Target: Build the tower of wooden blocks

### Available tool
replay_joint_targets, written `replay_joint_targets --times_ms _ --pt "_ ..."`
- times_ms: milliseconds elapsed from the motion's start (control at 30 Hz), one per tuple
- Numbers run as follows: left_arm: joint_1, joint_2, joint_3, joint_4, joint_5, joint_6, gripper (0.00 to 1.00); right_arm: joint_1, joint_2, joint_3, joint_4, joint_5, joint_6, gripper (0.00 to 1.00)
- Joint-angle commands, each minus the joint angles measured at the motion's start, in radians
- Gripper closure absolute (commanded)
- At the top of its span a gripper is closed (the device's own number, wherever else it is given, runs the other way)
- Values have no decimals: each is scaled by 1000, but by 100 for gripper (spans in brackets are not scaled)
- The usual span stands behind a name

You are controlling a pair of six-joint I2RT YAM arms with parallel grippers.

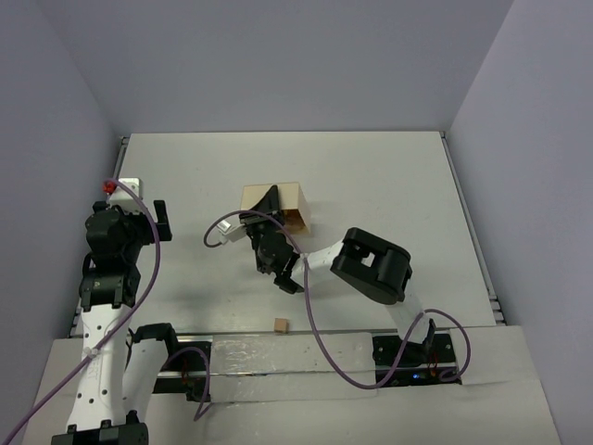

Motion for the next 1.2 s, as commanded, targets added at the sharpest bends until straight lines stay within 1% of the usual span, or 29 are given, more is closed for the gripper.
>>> replay_joint_targets --times_ms 0,33,100,200,267,300,367,400,467,500,533,600,667,700,767,800,867,967,1000,1033,1067,1100,1167 --pt "9 6 51 8 8 -12 1 -33 -101 -25 501 -30 42 100" --pt "10 -9 45 13 9 -9 1 -54 -101 0 499 -24 44 100" --pt "10 -37 23 29 30 2 1 -65 8 87 505 -20 0 100" --pt "9 -26 29 29 67 -1 1 -11 29 74 507 -32 -35 100" --pt "9 -15 42 18 69 -6 1 42 -176 9 502 0 23 100" --pt "9 -23 37 20 65 -6 1 49 -194 3 500 5 34 100" --pt "10 -38 20 40 70 -1 1 41 -142 5 502 2 57 100" --pt "9 -39 16 48 76 1 1 18 -103 8 503 -6 63 100" --pt "9 -17 23 49 85 -8 1 -27 11 30 507 -17 52 100" --pt "9 -5 31 43 88 -13 1 -33 18 47 507 -12 50 100" --pt "9 0 36 43 91 -14 1 -33 -3 49 507 -8 52 100" --pt "8 -11 41 29 107 -7 1 -12 -148 -17 502 -2 80 100" --pt "9 -36 32 39 138 6 1 -2 -217 -37 488 -11 127 100" --pt "9 -56 19 58 167 7 1 -10 -195 -26 486 -30 146 100" --pt "9 -66 0 90 213 -2 1 -54 -27 115 506 -52 58 100" --pt "9 -56 -1 95 236 -10 1 -52 -17 129 507 -54 48 100" --pt "9 -19 22 78 262 -16 1 -13 -111 35 503 -72 99 100" --pt "9 -21 17 78 282 -12 1 -18 -138 5 503 -59 120 100" --pt "9 -29 7 88 283 -10 1 -32 -112 13 503 -60 131 100" --pt "9 -36 -4 99 290 -9 1 -53 -34 71 504 -59 111 100" --pt "10 -34 -4 99 294 -9 1 -56 -3 100 506 -54 89 100" --pt "9 -28 2 89 287 -8 1 -51 -21 97 509 -51 73 100" --pt "9 -27 7 83 278 -6 1 -11 -140 5 503 -51 119 100"
